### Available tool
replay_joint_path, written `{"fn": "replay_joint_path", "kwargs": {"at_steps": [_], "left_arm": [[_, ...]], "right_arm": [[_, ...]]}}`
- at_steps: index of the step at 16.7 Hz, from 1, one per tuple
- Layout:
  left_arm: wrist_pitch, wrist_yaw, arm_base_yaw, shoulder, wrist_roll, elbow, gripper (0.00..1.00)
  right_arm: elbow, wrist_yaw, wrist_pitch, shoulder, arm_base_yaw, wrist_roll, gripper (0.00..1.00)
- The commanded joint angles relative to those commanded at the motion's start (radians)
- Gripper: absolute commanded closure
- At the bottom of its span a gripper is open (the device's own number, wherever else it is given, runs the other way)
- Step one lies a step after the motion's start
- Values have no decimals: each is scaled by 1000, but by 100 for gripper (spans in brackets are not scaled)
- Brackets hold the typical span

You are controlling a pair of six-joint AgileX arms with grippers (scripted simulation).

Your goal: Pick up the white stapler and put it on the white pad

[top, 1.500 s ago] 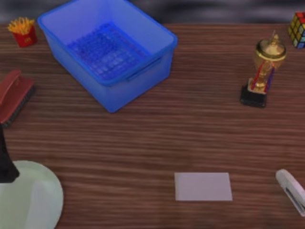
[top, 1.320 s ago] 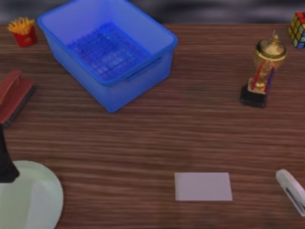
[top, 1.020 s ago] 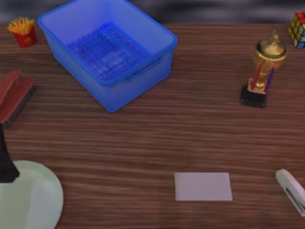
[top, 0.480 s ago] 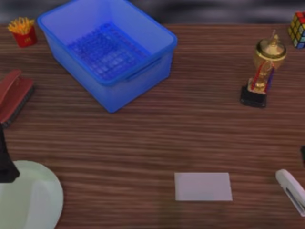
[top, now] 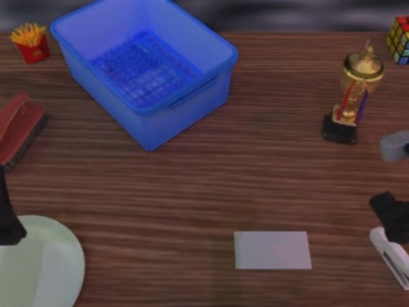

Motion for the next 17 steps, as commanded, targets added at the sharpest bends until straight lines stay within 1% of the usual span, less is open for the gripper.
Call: {"fn": "replay_joint_path", "kwargs": {"at_steps": [3, 9, 12, 17], "left_arm": [[0, 0, 0, 0, 0, 0, 0], [0, 0, 0, 0, 0, 0, 0], [0, 0, 0, 0, 0, 0, 0], [0, 0, 0, 0, 0, 0, 0]], "right_arm": [[28, -2, -24, 36, 6, -3, 0], [14, -1, -7, 41, 3, -3, 0], [-43, -2, 94, 86, 7, -2, 0], [-177, -2, 352, 199, 11, 4, 0]]}}
